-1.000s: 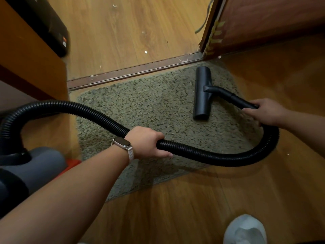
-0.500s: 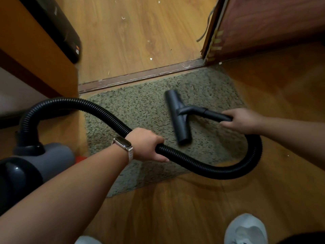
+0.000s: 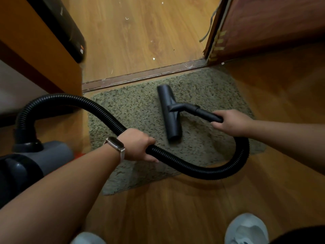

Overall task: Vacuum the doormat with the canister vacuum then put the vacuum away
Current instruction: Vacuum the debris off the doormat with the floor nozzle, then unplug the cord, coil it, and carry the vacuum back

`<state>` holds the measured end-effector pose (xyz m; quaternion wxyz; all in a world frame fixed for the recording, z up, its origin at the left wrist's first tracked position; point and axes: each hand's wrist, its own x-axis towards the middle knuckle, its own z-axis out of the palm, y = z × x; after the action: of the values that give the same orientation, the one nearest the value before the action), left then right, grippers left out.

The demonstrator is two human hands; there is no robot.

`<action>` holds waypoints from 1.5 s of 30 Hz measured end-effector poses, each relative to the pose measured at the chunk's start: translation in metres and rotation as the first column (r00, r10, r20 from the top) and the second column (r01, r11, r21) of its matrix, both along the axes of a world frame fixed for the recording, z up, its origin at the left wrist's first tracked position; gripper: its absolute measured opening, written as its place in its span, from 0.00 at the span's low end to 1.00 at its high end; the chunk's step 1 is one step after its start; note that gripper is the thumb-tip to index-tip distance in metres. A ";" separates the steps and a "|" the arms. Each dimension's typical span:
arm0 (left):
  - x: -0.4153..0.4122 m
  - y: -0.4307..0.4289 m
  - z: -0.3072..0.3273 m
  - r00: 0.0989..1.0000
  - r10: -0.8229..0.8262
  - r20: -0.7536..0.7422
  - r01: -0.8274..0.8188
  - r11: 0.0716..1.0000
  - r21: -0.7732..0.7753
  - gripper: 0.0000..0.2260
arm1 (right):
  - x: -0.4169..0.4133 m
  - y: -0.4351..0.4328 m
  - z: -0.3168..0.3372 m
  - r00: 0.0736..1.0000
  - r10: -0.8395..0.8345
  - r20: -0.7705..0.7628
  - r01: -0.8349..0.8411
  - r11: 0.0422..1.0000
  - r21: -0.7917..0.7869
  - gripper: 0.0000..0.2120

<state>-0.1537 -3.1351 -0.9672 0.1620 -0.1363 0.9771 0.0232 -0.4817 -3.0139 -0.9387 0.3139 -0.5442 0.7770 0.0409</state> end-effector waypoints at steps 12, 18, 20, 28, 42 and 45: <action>0.008 0.002 -0.019 0.995 0.014 0.102 -0.019 0.998 0.052 0.28 | 0.004 -0.020 -0.033 1.000 -0.004 0.015 0.002 0.996 0.091 0.11; 0.000 0.011 -0.027 0.972 0.023 0.235 -0.034 0.998 0.044 0.27 | -0.002 -0.020 -0.042 0.998 0.049 -0.030 -0.041 0.975 0.216 0.14; -0.002 0.015 -0.028 0.966 0.035 0.255 -0.042 0.999 0.025 0.27 | -0.002 -0.022 -0.044 0.995 0.083 -0.061 -0.067 0.971 0.229 0.16; 0.018 0.017 0.009 0.976 0.217 0.013 -0.216 0.965 0.147 0.29 | 0.025 -0.059 -0.017 0.923 0.341 -0.175 -0.345 0.938 0.009 0.22; 0.241 -0.027 0.194 0.842 0.522 -0.136 -0.530 0.847 -0.031 0.33 | 0.296 -0.135 0.125 0.512 0.842 -0.167 -0.818 0.419 -0.394 0.27; 0.309 -0.002 0.202 0.707 0.685 -0.177 -0.697 0.716 -0.013 0.35 | 0.357 -0.135 0.137 0.419 0.887 -0.195 -0.854 0.312 -0.416 0.27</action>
<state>0.1552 -3.1370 -0.7648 0.0572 -0.4962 0.8646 0.0546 -0.1249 -3.1487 -0.8013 0.1322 -0.9330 0.3347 0.0010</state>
